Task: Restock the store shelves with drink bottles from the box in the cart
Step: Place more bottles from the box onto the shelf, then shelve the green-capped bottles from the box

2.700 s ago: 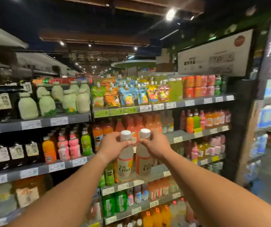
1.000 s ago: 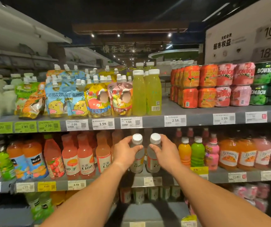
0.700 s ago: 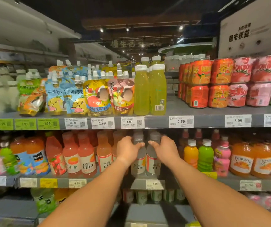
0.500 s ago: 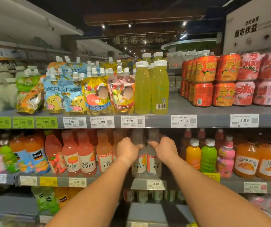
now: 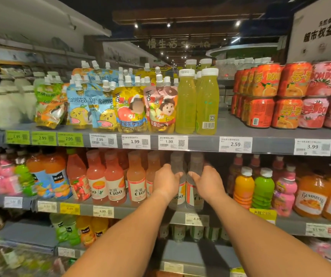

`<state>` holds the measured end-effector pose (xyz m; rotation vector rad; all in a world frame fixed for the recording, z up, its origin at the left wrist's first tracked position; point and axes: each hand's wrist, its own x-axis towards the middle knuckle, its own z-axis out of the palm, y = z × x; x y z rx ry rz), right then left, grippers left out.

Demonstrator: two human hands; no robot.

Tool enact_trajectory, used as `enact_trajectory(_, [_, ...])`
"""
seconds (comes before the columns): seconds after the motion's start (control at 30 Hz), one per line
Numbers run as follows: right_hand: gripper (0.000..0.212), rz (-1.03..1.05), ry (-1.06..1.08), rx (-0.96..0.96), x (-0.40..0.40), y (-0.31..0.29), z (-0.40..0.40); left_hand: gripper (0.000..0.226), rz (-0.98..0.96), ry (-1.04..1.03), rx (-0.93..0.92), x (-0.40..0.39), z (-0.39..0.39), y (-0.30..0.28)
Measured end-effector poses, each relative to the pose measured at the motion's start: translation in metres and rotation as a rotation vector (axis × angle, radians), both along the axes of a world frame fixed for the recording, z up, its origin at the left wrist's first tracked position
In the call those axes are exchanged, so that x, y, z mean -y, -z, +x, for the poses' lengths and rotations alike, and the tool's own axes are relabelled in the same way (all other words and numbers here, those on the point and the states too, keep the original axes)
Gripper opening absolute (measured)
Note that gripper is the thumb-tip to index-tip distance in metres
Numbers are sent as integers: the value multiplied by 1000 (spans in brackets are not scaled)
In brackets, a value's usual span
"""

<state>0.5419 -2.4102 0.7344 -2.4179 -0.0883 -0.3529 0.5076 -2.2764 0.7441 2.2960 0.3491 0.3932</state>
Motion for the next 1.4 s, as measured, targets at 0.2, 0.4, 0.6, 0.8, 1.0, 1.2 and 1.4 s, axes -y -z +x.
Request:
enact_trajectory(0.2, [72,20,31,20,3,5,-25,42,106,6,26,-4,-12,-15])
enact_trajectory(0.4, [51,25,149,137,-8,20,-83,49,76,48,210,-32,-74,4])
enact_trajectory(0.6, [49,43,92,59,-89,62,-161,49,83,1,50,-132,-173,67])
enact_trajectory(0.8, [41,20,-174,46,-238,86,-251,47,15,-250,-83,-276,-279,105])
enact_trajectory(1.0, [35,-46,-457,-17,-384,101,-335,43,-1,-487,-115,-393,-393,118])
enact_trajectory(1.2, [37,-122,-749,-49,-500,120,-404,36,-73,-725,-174,-484,-487,131])
enact_trajectory(1.4, [42,-109,-943,-108,-589,138,-418,43,-94,-876,-230,-549,-516,150])
